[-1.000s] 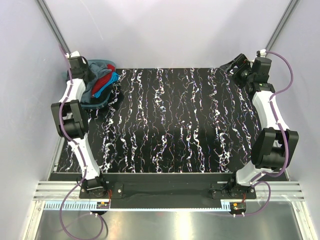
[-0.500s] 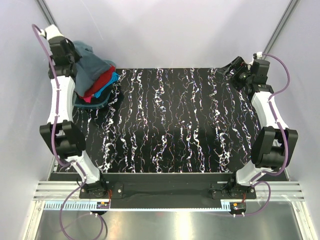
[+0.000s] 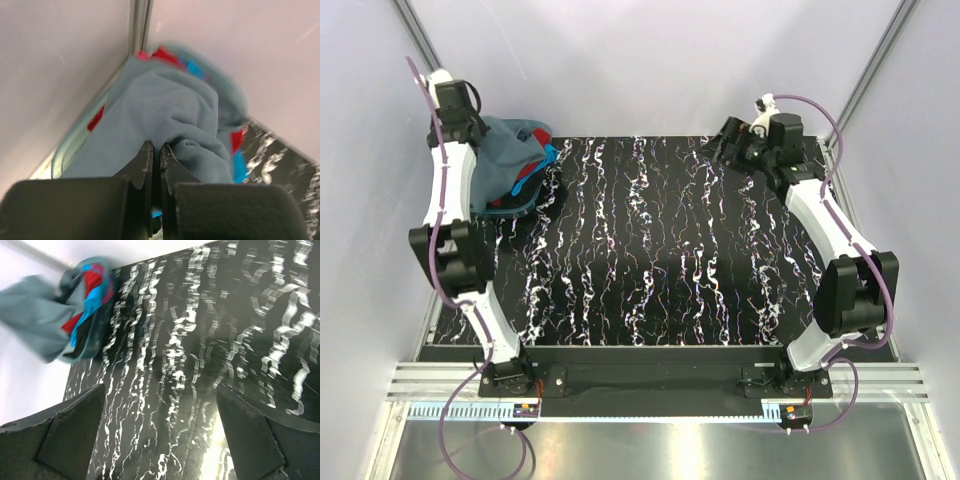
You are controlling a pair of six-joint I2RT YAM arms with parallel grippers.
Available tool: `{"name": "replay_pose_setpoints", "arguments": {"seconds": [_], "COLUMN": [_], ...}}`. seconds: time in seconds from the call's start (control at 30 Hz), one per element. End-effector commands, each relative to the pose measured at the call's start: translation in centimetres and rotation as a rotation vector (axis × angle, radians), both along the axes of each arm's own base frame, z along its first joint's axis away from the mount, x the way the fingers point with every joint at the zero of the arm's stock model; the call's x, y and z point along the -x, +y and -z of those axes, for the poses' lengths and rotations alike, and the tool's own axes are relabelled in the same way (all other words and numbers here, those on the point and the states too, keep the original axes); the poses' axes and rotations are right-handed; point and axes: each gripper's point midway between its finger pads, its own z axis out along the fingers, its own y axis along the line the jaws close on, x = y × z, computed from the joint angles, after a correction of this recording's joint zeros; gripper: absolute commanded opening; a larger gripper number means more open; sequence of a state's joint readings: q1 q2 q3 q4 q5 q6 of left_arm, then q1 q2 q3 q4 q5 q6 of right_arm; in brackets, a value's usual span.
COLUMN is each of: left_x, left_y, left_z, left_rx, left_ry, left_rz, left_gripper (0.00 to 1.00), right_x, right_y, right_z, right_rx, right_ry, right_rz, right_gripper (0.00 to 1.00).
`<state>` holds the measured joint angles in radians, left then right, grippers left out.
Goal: Fold and stack the t-shirts
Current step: Grab the tshirt from the pile
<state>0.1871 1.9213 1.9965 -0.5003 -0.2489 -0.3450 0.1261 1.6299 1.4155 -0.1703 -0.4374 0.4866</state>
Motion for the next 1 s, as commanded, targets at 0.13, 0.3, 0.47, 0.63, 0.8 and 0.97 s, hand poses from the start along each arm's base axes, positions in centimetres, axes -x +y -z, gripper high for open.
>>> {"name": "replay_pose_setpoints", "arguments": {"seconds": [0.13,0.3,0.47,0.63,0.8,0.97], "left_x": [-0.1,-0.2,0.0,1.3,0.4,0.1], "left_y": [0.6,-0.2,-0.3,-0.6,-0.4,-0.4], "left_z": [3.5,3.3,4.4,3.5,5.0,4.2], "left_rx": [0.027,0.035,0.044,0.045,0.053,0.057], "left_ry": [0.064,0.065,0.098,0.07,0.087,0.058], "left_rz": [-0.035,0.012,0.021,-0.001,0.025,0.022], "left_gripper": [0.0,0.0,0.0,0.0,0.0,0.0], "right_x": [-1.0,-1.9,-1.9,-1.3,-0.8,-0.5], "right_y": [2.1,-0.1,-3.2,-4.1,-4.2,-4.8], "right_z": [-2.2,-3.3,-4.8,-5.9,-5.3,-4.6], "right_rx": [0.093,0.182,0.277,0.28,0.26,0.229], "right_ry": [-0.122,-0.165,-0.213,-0.228,-0.199,-0.162], "right_rz": [-0.056,0.057,0.2,0.249,0.266,0.319], "right_gripper": [1.0,1.0,1.0,1.0,1.0,1.0]}}
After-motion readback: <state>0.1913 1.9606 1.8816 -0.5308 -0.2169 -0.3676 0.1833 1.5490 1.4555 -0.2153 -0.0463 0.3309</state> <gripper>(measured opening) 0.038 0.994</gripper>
